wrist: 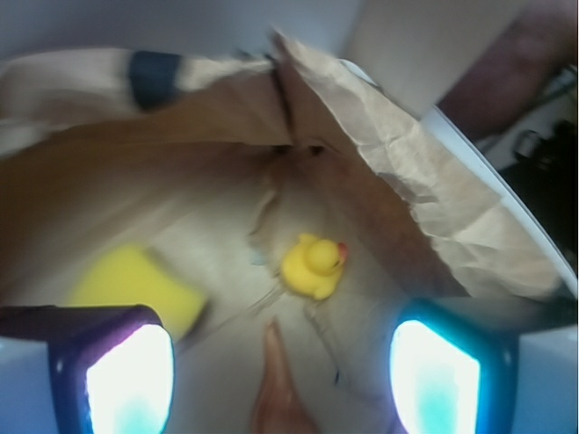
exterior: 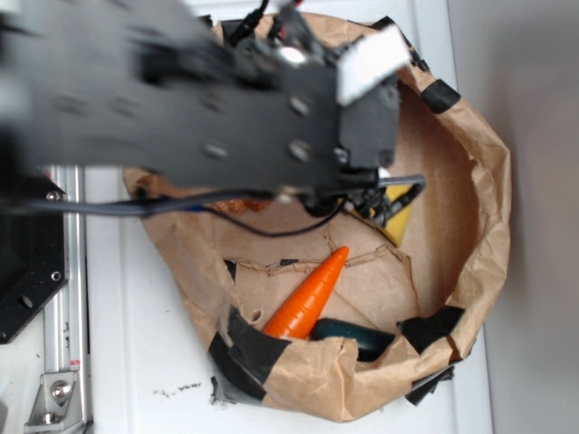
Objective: Grab the yellow duck.
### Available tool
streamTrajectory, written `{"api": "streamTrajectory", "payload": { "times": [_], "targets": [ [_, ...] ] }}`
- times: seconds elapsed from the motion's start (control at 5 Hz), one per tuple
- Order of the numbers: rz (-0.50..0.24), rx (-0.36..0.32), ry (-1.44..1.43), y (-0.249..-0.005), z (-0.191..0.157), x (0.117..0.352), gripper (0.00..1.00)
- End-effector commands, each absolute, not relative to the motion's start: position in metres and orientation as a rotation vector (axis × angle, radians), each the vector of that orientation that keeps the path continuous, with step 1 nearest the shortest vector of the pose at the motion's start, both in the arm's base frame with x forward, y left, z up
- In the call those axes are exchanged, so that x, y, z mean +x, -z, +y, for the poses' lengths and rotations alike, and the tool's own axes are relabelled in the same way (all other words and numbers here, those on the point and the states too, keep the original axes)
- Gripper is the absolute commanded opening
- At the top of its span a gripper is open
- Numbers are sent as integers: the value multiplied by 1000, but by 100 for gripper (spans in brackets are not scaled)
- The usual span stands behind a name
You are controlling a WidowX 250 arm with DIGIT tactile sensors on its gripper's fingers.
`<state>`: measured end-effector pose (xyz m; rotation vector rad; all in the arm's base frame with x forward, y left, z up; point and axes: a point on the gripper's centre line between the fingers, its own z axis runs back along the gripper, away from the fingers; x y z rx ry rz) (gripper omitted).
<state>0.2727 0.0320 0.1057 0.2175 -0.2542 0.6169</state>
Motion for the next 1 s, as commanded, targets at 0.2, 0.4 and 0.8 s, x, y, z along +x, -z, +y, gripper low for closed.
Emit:
{"api": "streamTrajectory", "payload": {
  "times": [0.2, 0.4, 0.8],
  "targets": [
    [-238, 173, -760, -70, 65, 286, 100],
    [-270, 184, -722, -79, 70, 282, 100],
    [-244, 227, -684, -87, 82, 277, 100]
  ]
}}
